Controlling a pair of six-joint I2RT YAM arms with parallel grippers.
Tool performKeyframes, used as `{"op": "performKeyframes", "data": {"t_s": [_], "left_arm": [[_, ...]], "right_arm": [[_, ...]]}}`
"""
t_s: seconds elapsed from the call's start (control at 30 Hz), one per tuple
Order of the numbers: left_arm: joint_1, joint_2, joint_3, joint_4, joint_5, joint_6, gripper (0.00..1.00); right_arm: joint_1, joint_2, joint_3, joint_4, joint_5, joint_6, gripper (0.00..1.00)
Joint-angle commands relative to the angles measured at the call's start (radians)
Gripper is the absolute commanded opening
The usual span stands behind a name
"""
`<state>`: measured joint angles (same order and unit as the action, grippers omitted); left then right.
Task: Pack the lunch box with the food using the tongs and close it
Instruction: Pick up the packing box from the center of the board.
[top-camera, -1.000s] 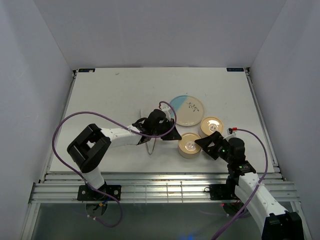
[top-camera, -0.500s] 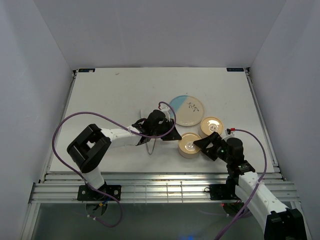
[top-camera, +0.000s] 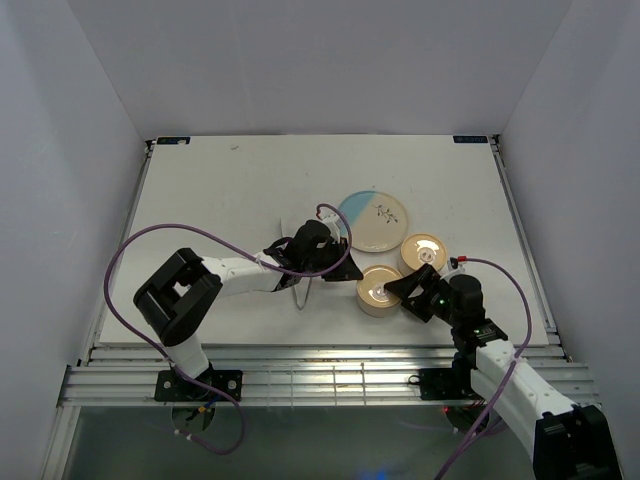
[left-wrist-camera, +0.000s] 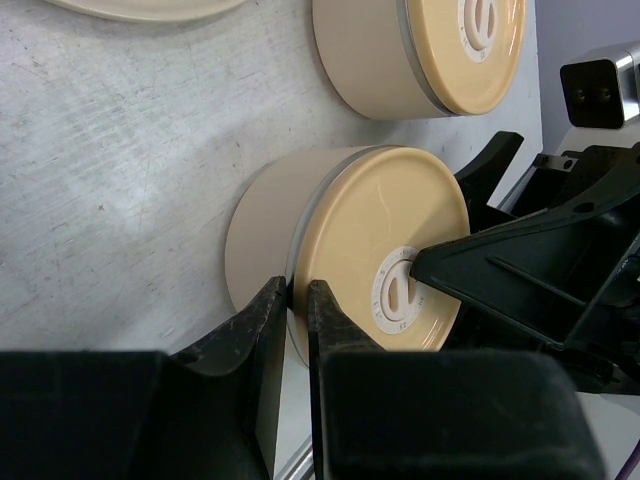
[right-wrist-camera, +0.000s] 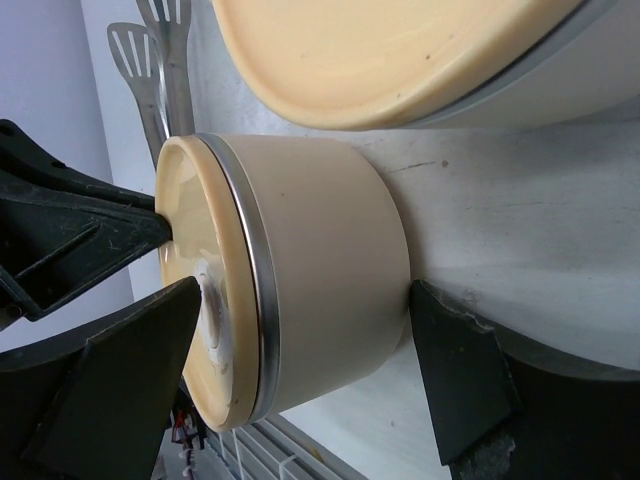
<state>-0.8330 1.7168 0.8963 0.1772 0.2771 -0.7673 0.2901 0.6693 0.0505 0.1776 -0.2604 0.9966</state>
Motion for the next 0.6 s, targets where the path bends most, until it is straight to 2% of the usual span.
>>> {"op": "performKeyframes", "data": {"t_s": [0.0,0.17,0.47,0.57], "left_arm": [[-0.002,0.009,-0.034,-0.087,-0.013,0.016,0.0],[-0.002,0.013,-0.033,-0.084,-0.01,0.01,0.0],[-0.002,0.027,-0.022,-0.084,-0.004,0.013,0.0],[-0.002,0.036,-0.014,-0.087,-0.003,0.014,0.0]], "right_arm": [[0.012,0.01,-0.144,0.089,0.015,0.02,0.9],[0.023,0.042,-0.169,0.163,0.004,0.037,0.9],[0.032,0.052,-0.198,0.26,-0.008,0.054,1.0],[0.032,0.032,-0.212,0.273,-0.008,0.057,0.94]]}}
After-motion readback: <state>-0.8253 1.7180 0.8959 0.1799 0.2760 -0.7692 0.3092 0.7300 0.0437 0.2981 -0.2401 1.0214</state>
